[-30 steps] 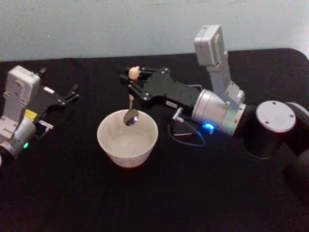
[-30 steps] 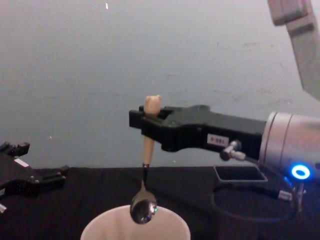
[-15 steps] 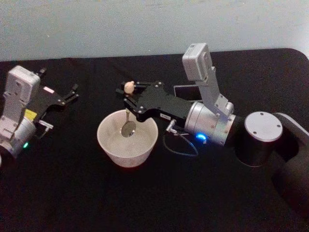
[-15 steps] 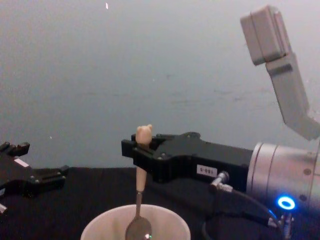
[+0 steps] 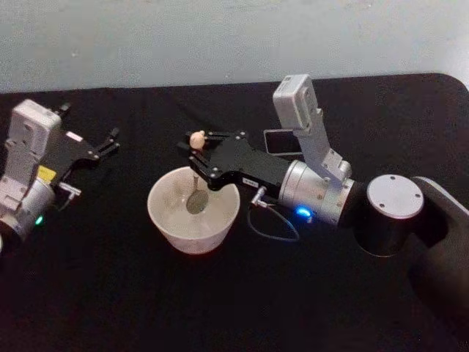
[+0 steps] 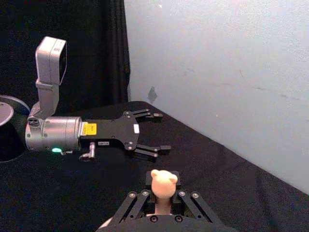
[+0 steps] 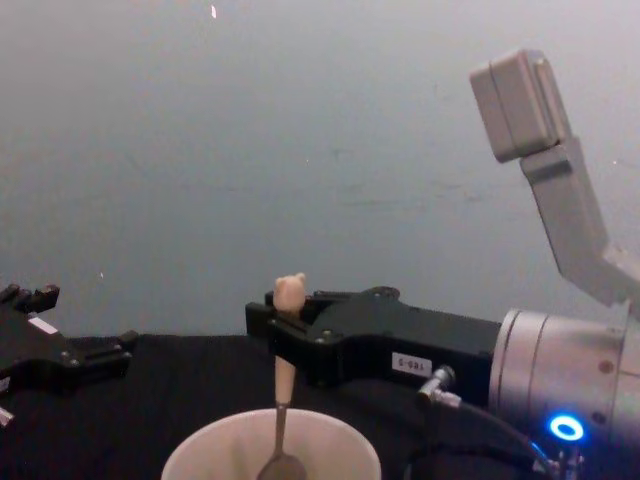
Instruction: Pick up the stirring spoon with one hand, stir inside the cup, then place it back in its original position.
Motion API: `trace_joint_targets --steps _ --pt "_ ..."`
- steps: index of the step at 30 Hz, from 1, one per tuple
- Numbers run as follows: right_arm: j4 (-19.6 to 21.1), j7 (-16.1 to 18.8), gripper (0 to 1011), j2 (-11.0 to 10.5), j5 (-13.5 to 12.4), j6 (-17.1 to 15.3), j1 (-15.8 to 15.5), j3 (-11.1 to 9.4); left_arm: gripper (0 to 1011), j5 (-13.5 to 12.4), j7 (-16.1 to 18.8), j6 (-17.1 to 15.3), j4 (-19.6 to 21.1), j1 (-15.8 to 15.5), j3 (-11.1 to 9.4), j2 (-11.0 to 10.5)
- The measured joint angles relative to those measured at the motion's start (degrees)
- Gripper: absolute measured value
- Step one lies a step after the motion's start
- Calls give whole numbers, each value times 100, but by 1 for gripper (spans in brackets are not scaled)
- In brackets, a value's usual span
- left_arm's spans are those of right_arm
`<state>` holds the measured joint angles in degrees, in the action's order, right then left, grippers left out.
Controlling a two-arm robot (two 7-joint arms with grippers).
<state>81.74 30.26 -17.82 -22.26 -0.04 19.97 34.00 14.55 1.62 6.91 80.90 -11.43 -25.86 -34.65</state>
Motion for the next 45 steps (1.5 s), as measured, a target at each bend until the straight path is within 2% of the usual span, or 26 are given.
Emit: trace_joint_targets --steps 18,31,37,45 --pt "27 -4 168 -51 77 -5 -72 -84 1001 0 0 0 0 0 0 0" --pt "408 13 168 -262 -32 -120 -290 -194 1001 0 0 0 0 0 0 0" --pt "542 70 168 -337 -74 -151 -365 -165 1001 0 0 0 0 0 0 0" --pt "574 129 168 -335 -78 -178 -379 -51 1001 0 0 0 0 0 0 0"
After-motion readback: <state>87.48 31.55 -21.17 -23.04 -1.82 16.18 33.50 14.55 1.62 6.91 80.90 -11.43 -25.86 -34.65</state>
